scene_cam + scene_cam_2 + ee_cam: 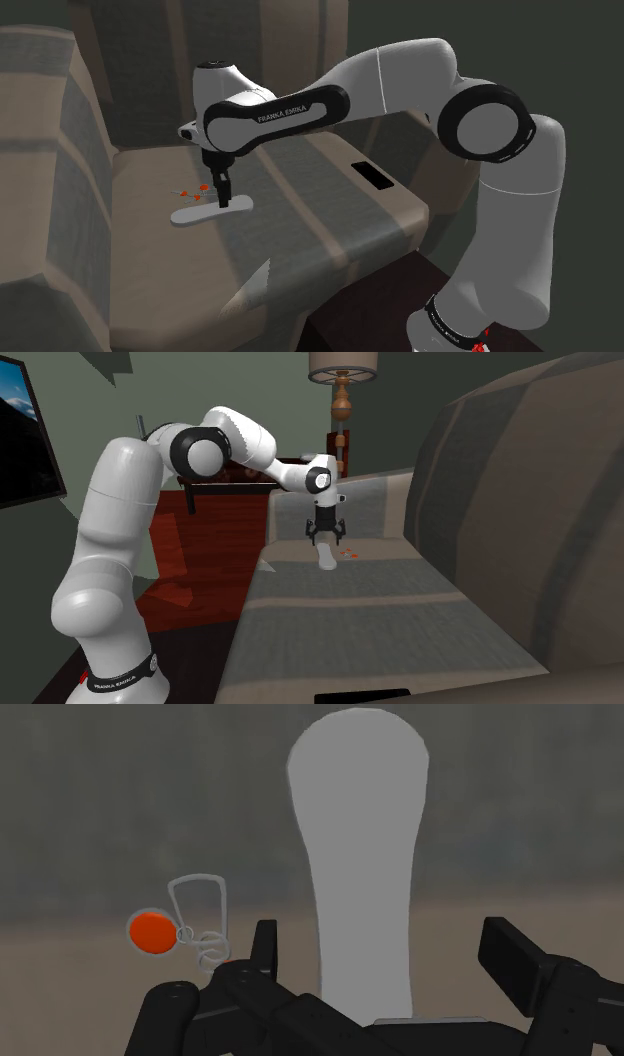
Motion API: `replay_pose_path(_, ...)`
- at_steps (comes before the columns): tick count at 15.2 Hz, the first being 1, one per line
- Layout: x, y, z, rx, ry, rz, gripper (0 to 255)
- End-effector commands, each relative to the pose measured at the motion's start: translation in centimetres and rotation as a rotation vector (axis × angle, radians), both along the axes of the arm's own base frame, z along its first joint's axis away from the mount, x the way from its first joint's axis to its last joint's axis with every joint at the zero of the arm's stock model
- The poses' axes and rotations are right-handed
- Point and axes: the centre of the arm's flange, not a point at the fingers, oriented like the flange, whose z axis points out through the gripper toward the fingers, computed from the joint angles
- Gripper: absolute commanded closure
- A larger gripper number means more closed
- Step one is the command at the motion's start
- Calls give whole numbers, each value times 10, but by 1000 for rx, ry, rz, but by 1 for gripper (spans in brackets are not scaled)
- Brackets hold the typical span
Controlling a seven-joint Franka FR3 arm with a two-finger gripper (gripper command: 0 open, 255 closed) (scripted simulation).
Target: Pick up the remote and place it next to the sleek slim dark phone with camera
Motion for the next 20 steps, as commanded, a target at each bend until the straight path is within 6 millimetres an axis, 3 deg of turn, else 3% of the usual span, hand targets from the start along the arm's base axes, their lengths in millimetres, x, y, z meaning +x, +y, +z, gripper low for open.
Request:
replay_pose_path(1,3,16,-11,-4,3,48,0)
replay_pose_path(9,3,15,-50,-4,3,48,0)
replay_pose_path(16,3,15,-50,-4,3,48,0)
replay_pose_path(17,3,15,-50,-4,3,48,255)
replay_pose_path(20,3,15,-50,-4,3,48,255)
